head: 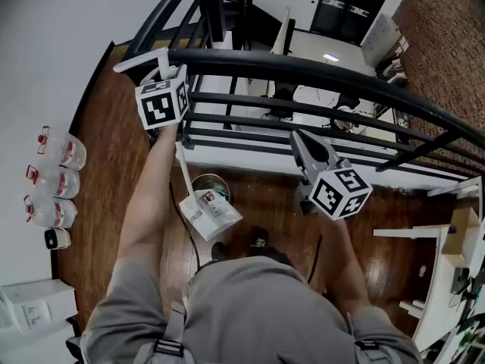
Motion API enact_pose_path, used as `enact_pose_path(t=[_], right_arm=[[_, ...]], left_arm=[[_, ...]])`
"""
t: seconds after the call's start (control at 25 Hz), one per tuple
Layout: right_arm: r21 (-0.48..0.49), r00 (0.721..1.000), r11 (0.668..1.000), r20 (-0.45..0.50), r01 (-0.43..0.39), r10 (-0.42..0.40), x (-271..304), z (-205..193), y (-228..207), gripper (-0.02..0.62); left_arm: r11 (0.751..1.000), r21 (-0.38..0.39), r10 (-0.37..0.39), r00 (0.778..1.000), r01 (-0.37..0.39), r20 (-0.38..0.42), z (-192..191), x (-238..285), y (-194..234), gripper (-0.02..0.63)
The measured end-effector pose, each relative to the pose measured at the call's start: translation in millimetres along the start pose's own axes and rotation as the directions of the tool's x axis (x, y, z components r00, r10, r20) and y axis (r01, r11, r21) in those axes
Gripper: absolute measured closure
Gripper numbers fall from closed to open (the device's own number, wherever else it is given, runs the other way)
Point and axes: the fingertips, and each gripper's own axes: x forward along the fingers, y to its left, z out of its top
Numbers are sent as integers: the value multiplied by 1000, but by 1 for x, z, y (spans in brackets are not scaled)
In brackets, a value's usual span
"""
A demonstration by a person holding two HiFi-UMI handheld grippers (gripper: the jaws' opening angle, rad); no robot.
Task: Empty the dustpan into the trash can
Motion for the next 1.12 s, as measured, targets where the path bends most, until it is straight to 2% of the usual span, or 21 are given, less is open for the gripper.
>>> enact_pose_path(t=[0.16,0.4,0.6,0.84,1.12], right_arm=[[12,1000,1000,-8,11,-11,-1,-2,-19,596],[7,1000,1000,-14,20,-20,-6,5,-35,597],[-4,999,1000,-35,30,-30,0,5,-42,597],[-21,997,998,-45,58,-59,34,8,-23,595],[-46,998,998,-41,53,-55,80,16,6,595]], left_arm=[[999,3,36,999,-36,-20,-1,19,4,422],[999,12,43,997,-42,-60,-4,51,3,422],[997,2,73,994,-73,-78,-11,68,28,422],[999,-28,33,993,-36,-113,-22,96,59,420],[996,-72,-67,990,58,-122,-21,103,74,419]])
